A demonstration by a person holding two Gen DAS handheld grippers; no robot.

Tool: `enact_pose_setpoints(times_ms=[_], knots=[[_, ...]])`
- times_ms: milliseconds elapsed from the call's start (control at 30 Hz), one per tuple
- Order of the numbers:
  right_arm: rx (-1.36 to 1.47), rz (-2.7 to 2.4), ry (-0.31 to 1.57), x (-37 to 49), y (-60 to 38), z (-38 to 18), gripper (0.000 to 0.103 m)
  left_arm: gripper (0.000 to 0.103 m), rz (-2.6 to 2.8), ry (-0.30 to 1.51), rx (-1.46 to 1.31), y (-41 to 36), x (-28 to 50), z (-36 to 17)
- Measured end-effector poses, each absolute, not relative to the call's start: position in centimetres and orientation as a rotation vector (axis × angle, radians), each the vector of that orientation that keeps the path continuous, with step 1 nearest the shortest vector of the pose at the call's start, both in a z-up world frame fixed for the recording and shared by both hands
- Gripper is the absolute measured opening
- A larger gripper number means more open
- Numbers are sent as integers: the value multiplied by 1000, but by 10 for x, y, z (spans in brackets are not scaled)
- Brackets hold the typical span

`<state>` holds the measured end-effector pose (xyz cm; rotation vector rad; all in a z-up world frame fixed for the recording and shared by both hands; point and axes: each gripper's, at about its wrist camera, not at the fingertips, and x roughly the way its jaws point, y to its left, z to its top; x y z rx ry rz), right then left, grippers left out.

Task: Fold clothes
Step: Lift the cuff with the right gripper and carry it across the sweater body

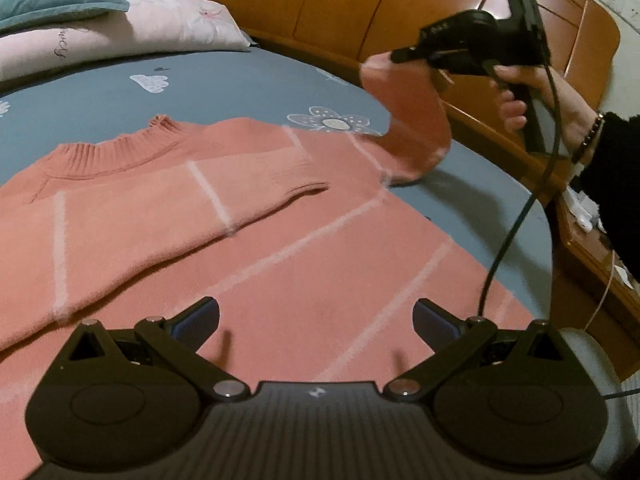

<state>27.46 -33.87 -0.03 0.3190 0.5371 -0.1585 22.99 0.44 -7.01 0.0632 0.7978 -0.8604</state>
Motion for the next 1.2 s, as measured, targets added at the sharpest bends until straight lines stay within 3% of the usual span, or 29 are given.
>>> enact_pose_setpoints(times_ms=[767, 1200], knots=[[161, 111, 538, 305, -185, 43, 9, 102, -764, 773, 46, 64, 216, -57], [15, 210, 582, 319, -105, 26, 9, 102, -708, 770, -5, 95, 217, -53]])
